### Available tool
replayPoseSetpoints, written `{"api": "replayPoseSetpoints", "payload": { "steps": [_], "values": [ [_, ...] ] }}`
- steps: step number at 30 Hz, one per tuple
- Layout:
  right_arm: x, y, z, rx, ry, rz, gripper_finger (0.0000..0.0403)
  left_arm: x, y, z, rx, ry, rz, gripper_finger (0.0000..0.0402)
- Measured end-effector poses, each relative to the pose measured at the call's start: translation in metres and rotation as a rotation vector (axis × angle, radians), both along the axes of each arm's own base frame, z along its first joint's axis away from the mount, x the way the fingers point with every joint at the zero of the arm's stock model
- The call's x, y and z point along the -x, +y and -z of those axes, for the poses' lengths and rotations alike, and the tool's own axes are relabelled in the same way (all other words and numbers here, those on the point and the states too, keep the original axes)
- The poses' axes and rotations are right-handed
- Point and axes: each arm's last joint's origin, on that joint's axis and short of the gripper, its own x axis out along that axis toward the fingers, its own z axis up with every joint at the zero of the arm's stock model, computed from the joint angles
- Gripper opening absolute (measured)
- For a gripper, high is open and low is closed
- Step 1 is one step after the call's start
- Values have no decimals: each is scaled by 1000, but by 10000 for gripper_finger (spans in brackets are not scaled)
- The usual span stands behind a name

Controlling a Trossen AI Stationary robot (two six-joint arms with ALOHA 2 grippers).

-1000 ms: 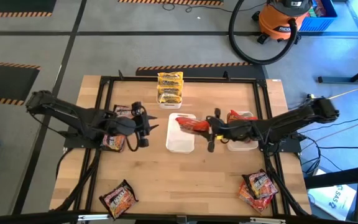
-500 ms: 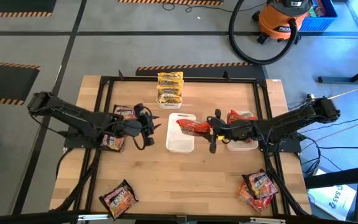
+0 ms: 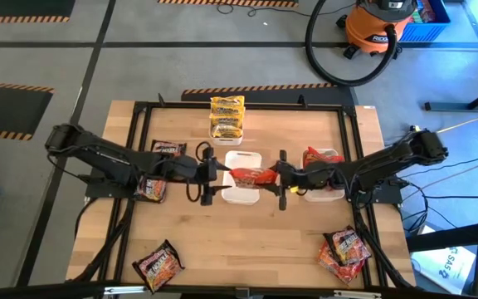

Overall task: Sort Maruchan noodles
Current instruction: Put the orange noodle pack into the bottom right white bin

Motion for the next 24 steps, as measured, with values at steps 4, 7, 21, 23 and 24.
{"api": "replayPoseSetpoints", "payload": {
  "steps": [4,7,21,23,24],
  "values": [
    [-6,2,4,21,-32,-43,130,-6,0,3,19,-18,14,250],
    [-8,3,6,42,-41,-49,131,-10,-1,7,38,-27,38,251],
    [-17,6,5,74,-177,-106,131,-19,-10,0,101,-154,123,252],
    [-22,7,7,88,-188,-104,131,-21,-12,1,101,-176,132,251],
    [-23,8,8,92,-191,-105,131,-21,-13,1,100,-175,136,250]
  ]
}}
